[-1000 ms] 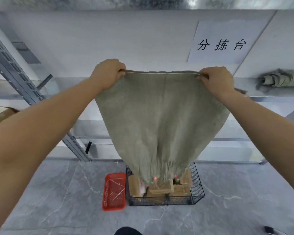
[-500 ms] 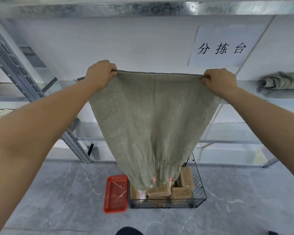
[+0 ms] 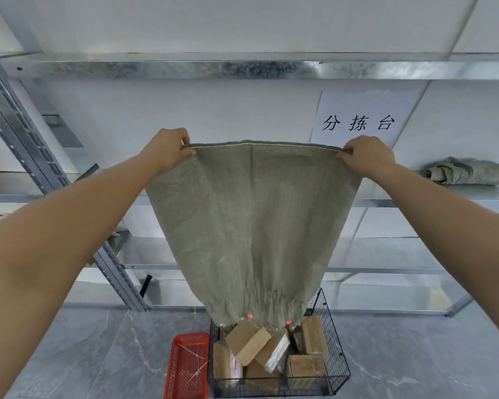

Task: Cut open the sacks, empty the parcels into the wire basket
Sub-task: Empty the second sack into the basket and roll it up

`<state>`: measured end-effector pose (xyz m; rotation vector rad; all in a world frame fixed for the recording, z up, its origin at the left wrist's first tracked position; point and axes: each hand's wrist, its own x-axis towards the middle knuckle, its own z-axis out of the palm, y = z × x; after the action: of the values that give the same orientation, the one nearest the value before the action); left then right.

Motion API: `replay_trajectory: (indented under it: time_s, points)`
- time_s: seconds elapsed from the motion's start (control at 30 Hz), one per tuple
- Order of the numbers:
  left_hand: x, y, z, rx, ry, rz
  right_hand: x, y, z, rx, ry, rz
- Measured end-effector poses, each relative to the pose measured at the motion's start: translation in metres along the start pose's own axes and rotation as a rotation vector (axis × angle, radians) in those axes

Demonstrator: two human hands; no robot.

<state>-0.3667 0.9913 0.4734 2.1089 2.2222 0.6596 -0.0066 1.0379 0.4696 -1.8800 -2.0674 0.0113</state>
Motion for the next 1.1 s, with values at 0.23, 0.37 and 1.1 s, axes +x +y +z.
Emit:
replay_trajectory:
  time_s: [0.23,0.37,1.1]
  points:
    - [0.000,0.043,-0.012,-0.123,0.011,0.128,0.002,-0.038,-0.036,0.594,-0.256,0.258]
    - [0.006,0.075,-0.016,-0.136,-0.063,0.249,-0.004,-0.071,-0.047,0.775,-0.364,0.196]
    - [-0.011,0.138,-0.012,-0.601,-0.583,0.096,-0.042,-0.113,-0.043,1.128,-0.517,0.204]
